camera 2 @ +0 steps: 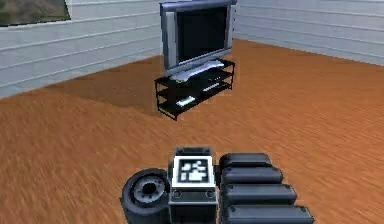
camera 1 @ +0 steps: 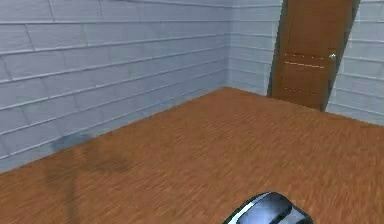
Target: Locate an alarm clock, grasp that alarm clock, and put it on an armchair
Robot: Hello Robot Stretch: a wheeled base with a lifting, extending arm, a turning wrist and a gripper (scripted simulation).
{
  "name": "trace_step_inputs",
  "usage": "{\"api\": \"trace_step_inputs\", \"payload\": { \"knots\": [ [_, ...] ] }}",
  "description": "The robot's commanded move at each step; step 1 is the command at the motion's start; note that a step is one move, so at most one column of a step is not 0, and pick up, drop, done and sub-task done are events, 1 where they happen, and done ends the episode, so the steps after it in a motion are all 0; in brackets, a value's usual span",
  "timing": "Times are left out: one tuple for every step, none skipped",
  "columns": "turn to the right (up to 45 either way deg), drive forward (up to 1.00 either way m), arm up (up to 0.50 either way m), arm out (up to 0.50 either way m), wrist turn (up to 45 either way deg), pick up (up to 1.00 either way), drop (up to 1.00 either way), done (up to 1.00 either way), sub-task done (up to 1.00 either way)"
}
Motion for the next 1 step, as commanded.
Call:
{"api": "trace_step_inputs", "payload": {
  "knots": [
    [-33.0,0.00,0.00,0.00,0.0,0.00,0.00,0.00,0.00]
  ]
}}
